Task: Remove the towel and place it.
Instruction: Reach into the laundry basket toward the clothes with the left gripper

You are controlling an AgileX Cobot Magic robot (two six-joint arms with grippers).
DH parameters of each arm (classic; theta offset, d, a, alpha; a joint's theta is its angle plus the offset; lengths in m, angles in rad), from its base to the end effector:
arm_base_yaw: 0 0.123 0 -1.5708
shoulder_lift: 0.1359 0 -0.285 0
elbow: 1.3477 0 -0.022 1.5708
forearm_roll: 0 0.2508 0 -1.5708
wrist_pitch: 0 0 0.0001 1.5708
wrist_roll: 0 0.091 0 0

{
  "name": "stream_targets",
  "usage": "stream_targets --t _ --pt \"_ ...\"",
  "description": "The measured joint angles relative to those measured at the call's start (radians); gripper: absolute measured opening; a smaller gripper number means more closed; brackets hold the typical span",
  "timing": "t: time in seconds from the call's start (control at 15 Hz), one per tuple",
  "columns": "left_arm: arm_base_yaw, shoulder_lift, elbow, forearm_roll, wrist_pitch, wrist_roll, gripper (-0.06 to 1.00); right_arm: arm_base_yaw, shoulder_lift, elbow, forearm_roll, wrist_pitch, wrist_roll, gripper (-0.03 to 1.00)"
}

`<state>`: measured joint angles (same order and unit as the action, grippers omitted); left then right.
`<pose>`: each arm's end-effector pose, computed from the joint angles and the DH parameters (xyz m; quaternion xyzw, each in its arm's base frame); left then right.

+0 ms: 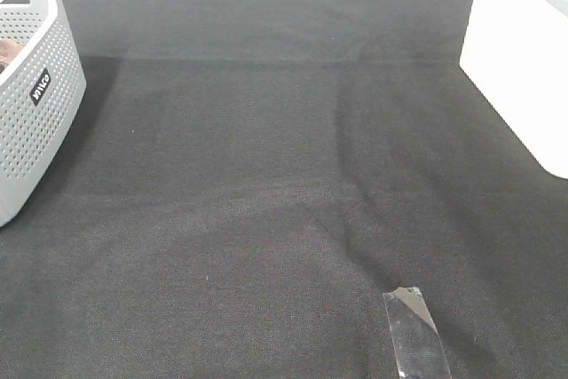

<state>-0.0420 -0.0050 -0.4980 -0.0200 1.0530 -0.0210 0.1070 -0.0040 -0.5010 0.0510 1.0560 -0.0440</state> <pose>-0.0051 -0.0014 0.2774 0.0093 0.8503 -0.0266 0.5255 -0.0058 0.0034 0.2780 -0.0651 0.8479 0.0420 0.5244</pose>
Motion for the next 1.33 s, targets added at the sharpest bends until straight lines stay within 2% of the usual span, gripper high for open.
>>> stream_targets --t 1.33 --pt "0.0 0.0 0.0 -0.001 0.0 0.003 0.99 0.0 0.0 0.0 0.0 0.0 0.0 0.94"
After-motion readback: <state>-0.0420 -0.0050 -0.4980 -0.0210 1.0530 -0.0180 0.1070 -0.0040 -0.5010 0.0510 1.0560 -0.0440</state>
